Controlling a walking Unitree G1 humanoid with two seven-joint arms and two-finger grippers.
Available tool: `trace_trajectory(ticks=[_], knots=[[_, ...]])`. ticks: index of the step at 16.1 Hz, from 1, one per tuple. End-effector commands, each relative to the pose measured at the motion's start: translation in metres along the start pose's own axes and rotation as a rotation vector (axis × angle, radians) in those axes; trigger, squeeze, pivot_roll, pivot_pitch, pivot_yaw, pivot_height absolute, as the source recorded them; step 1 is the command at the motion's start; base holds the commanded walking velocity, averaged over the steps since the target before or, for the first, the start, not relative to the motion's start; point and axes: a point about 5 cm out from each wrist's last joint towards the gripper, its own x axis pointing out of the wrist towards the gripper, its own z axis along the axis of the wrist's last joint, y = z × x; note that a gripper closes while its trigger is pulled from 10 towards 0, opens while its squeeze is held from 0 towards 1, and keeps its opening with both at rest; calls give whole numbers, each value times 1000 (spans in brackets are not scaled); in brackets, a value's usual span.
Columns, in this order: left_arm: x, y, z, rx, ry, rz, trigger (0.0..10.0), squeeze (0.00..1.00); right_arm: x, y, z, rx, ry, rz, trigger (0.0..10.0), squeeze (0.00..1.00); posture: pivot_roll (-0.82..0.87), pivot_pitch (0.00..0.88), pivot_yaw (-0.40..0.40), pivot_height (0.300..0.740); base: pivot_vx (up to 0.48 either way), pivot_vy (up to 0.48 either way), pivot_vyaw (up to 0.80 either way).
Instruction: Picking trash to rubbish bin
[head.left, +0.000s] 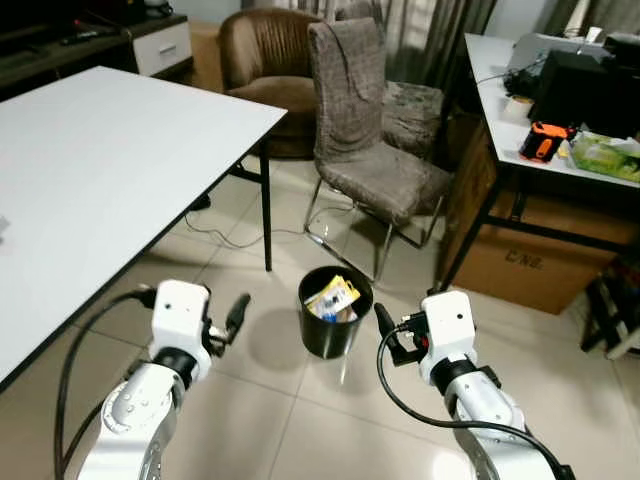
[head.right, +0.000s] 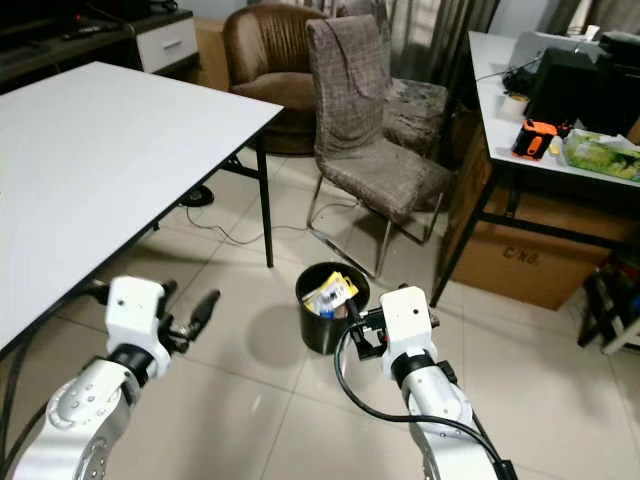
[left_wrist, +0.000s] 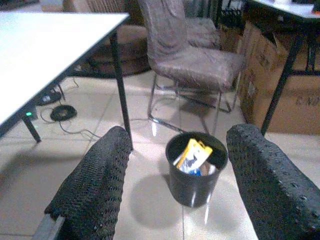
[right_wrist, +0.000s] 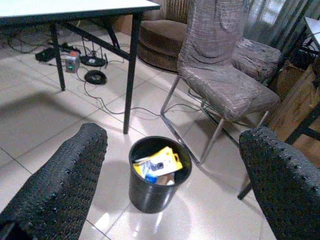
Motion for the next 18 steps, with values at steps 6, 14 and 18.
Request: trace_trajectory(ticks=[6,14,18], knots=[[-15,17,22,30,-109,145,10000,0,14,7,25,-16,-109,143,10000,0,58,0,-85,740,0,0,800],[-9,20,36,45,-149,139,10000,0,22,8,35,-19,-155,171,10000,0,59,0,-82,740,69,0,800],[-4,23,38,50,-153,137,10000,0,20,8,36,-31,-157,197,10000,0,56,0,-74,740,282,0,0]])
